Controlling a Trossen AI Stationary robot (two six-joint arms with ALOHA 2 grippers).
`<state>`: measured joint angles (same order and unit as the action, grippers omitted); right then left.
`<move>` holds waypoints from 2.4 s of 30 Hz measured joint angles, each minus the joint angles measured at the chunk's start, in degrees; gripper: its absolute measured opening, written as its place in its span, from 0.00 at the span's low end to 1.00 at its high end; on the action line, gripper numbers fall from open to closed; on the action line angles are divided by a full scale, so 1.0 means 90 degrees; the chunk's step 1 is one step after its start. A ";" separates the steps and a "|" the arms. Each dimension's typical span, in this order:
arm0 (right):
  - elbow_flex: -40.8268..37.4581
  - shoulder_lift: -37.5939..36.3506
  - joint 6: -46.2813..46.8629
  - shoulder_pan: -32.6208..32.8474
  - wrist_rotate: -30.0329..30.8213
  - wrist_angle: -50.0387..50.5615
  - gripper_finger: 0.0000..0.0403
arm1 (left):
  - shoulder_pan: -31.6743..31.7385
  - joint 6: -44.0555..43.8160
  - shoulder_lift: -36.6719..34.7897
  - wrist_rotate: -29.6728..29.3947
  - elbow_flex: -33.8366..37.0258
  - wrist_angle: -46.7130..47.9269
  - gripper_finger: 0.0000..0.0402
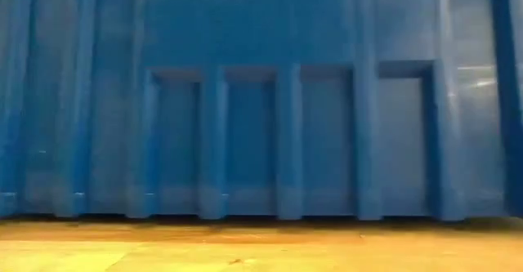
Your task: Sort blocks
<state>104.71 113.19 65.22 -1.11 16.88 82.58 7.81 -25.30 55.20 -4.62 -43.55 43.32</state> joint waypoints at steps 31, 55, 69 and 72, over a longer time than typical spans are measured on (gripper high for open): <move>0.3176 -0.0770 -0.0305 0.0033 0.1404 0.0809 0.00 | -0.0049 -0.0202 0.0000 0.0090 -0.0002 -0.0015 0.00; 0.3062 -0.0695 -0.0704 -0.0298 0.1123 0.0833 0.00 | -0.1346 0.1735 0.0345 0.1836 -0.2849 -0.0483 0.48; 0.3062 -0.0695 -0.0814 -0.0337 0.1118 0.0827 0.00 | -0.3301 0.1370 0.1479 0.0085 -0.4074 0.1121 0.68; 0.3062 -0.0694 -0.0853 -0.0337 0.1117 0.0827 0.00 | -0.3642 0.0764 0.1500 -0.0903 -0.3942 0.1130 0.68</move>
<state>132.27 106.94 57.54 -4.14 26.94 90.02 -24.96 -18.43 68.70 -12.75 -79.03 53.50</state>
